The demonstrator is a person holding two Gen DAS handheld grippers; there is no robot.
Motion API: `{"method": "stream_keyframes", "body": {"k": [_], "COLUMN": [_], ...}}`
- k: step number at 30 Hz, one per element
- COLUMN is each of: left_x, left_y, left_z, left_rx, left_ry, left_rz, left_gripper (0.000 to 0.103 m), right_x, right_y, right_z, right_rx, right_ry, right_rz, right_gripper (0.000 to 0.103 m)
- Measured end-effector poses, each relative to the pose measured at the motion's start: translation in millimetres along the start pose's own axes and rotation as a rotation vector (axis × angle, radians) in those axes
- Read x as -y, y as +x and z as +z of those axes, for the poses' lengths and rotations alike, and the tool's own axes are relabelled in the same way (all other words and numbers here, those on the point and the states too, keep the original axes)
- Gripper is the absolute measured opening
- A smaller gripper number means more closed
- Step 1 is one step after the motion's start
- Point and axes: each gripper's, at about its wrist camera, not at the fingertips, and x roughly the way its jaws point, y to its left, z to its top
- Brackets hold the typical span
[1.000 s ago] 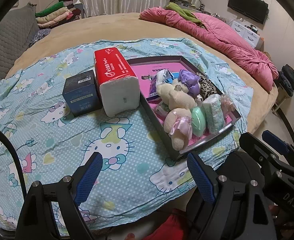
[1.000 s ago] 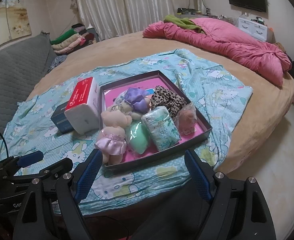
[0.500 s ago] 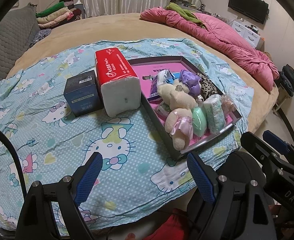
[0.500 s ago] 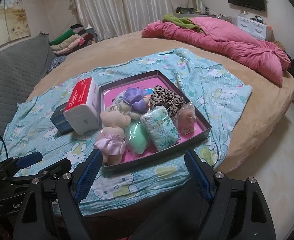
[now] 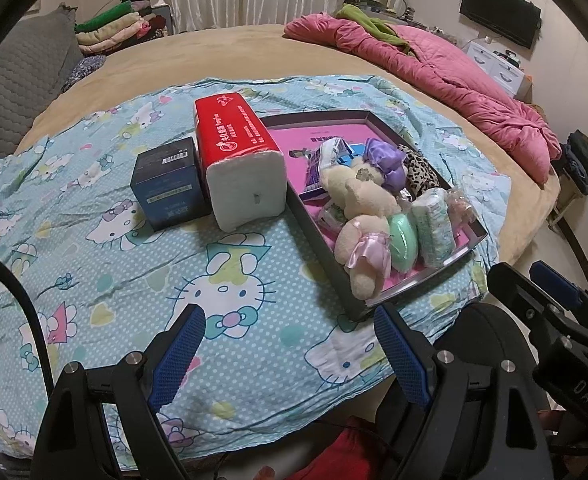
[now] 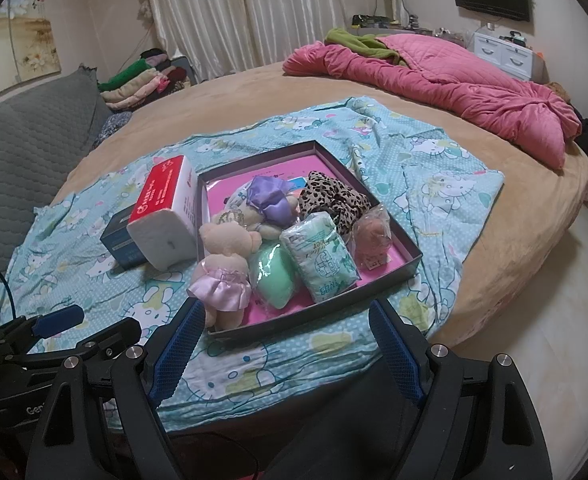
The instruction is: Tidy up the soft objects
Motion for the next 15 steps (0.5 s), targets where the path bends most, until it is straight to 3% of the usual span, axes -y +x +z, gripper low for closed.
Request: {"method": "stream_keyframes", "body": {"k": [15], "left_x": [-0.2], "left_y": [1.3], "left_z": [-0.5], "left_rx": [-0.005], "left_ry": [-0.001], "left_rz": [0.007], "left_gripper": [0.086], "right_x": [0.6], "right_y": [-0.3], "right_z": [0.8], "right_rx": [0.000], "right_ry": [0.002], "right_rz": [-0.001], "right_gripper": [0.085]}}
